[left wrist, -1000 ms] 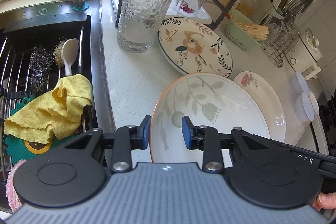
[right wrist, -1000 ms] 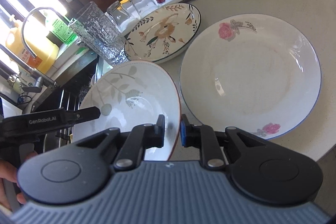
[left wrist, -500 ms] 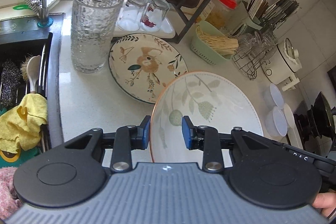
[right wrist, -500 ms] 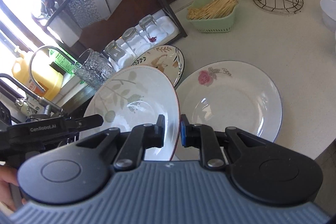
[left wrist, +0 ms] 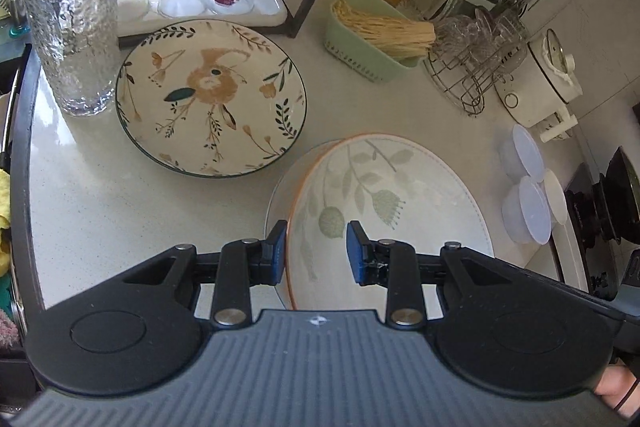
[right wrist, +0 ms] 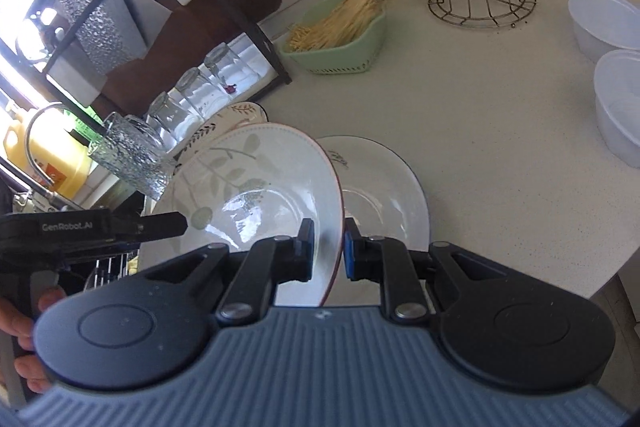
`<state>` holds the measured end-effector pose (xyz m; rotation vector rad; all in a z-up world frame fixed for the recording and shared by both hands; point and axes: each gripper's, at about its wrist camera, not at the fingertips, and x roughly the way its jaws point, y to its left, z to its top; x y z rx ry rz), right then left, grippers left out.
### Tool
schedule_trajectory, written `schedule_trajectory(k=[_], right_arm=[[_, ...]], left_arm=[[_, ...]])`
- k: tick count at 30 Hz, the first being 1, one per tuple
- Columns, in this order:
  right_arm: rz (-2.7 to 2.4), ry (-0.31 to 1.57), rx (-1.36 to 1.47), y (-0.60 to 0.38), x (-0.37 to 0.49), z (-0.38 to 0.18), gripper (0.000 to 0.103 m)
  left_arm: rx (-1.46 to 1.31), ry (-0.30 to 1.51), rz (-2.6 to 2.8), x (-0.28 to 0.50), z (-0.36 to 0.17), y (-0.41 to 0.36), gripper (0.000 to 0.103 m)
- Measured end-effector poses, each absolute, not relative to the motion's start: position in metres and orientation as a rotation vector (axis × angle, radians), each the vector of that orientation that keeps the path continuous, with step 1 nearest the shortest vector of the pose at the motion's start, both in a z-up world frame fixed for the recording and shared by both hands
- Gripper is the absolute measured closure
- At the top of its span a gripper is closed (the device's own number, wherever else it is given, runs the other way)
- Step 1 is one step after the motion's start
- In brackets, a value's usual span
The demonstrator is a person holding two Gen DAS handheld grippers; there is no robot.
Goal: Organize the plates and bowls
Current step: 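Lift the leaf-pattern plate with both grippers and carry it over the rose plate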
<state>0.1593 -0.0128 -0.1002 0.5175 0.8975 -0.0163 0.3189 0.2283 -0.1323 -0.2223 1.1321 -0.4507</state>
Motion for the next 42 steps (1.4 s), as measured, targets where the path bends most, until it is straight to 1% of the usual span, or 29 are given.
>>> schedule_trajectory(k=[5,18,36,42], right_arm=[[-0.006,0.935,0.500,-0.027,0.161,-0.117,0.085],[0.028,0.977,0.452,-0.038,0.184,-0.135,0.084],[0.032,1.010,0.415,-0.034,0.192,-0.138,0.085],[0.025,1.014,0.417,-0.034,0.197,-0.139,0.085]], left_arm=[[-0.190,1.163,-0.438,0.321,-0.146,0.211,0.068],[-0.134,1.173,-0.387,0.335,-0.155,0.194,0.068],[-0.046,1.247,-0.357,0.334,-0.165,0.187,0.068],[-0.088,1.246,-0.342,0.337,-0.164,0.192,0.068]])
